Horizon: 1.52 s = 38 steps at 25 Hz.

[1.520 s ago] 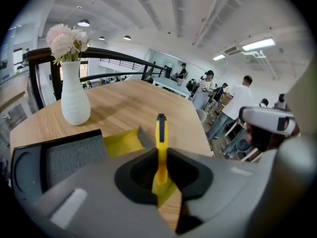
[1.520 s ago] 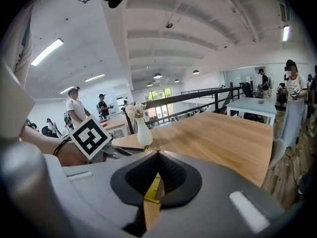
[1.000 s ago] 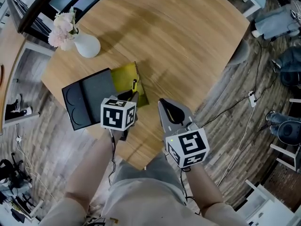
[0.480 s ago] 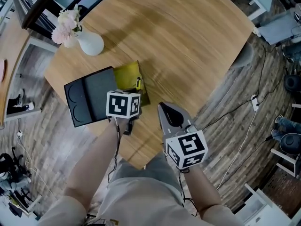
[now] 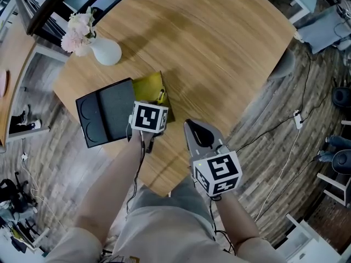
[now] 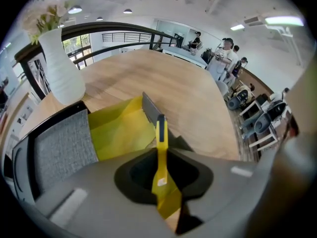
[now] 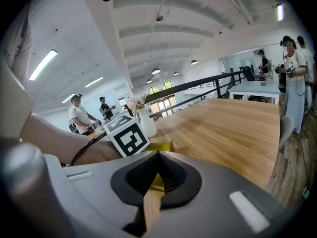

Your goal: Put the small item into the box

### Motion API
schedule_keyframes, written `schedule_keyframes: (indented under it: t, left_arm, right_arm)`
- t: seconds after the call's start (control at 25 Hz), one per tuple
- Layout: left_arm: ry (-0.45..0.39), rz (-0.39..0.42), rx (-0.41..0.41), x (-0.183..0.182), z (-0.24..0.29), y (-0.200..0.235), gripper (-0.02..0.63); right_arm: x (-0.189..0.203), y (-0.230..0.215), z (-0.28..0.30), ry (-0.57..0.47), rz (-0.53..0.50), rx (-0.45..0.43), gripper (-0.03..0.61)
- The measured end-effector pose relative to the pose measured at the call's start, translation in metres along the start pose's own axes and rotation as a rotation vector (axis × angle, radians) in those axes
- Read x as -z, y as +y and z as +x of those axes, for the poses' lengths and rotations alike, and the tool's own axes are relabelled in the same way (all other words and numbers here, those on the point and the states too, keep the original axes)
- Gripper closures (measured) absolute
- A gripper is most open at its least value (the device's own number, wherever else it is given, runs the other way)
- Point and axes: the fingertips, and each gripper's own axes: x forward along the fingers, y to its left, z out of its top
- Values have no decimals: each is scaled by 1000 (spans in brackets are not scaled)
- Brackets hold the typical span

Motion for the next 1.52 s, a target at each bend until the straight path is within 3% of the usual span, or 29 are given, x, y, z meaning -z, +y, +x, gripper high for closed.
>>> schedule_keyframes:
  t: [0.72,0.84,0.96,1.52]
  left_arm:
    - [-10,37,-31,4,-1,-2,541]
    - [-31,0,-13,5,-5,-3,543]
    - [-79,-29,4,7,-15,-4,543]
    - [-428,83,17,-30,-159,-27,563]
  right_arm:
    - [7,8,-15,1,-9,10,578]
    - [8,9,-22,-7,-10,15,578]
    - [8,10,-28,-15,-15,22,578]
    - [-32,49,-70,-99,-86,42,578]
